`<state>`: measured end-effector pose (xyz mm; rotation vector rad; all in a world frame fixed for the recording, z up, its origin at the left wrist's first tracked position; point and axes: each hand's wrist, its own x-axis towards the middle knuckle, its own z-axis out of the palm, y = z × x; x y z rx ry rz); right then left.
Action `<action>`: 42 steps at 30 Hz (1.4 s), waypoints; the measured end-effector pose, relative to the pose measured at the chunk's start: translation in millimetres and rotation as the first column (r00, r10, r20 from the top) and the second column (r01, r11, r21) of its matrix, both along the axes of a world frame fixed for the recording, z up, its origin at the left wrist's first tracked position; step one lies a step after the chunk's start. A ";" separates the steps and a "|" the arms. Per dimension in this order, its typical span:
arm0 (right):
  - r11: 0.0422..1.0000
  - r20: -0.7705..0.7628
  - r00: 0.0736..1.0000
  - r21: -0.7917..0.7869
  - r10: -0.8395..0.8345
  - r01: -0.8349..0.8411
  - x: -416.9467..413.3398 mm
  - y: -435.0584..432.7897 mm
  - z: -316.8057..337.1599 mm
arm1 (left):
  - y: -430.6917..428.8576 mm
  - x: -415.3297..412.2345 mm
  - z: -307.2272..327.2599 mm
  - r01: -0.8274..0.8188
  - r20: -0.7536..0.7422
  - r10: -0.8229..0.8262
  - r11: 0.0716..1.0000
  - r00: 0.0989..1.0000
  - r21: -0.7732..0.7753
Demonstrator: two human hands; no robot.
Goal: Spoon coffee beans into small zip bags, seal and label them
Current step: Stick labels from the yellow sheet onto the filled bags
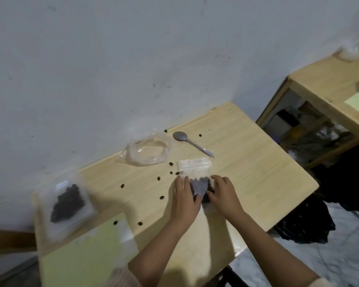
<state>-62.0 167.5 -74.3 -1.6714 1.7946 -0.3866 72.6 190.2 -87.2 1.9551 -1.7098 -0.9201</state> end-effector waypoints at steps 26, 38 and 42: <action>0.833 0.384 0.750 -0.114 0.539 -0.541 239.6 122.4 31.9 | 201.6 268.7 75.9 -0.703 -0.592 0.552 0.710 0.587 -0.034; 0.545 0.120 0.532 -0.158 0.838 -0.824 219.7 159.2 -13.2 | 278.0 294.3 45.2 -0.861 -0.559 0.743 0.499 0.368 0.097; 0.582 0.137 0.570 -0.081 0.810 -0.809 224.6 159.6 -15.4 | 276.0 293.4 41.5 -0.849 -0.575 0.728 0.518 0.373 0.104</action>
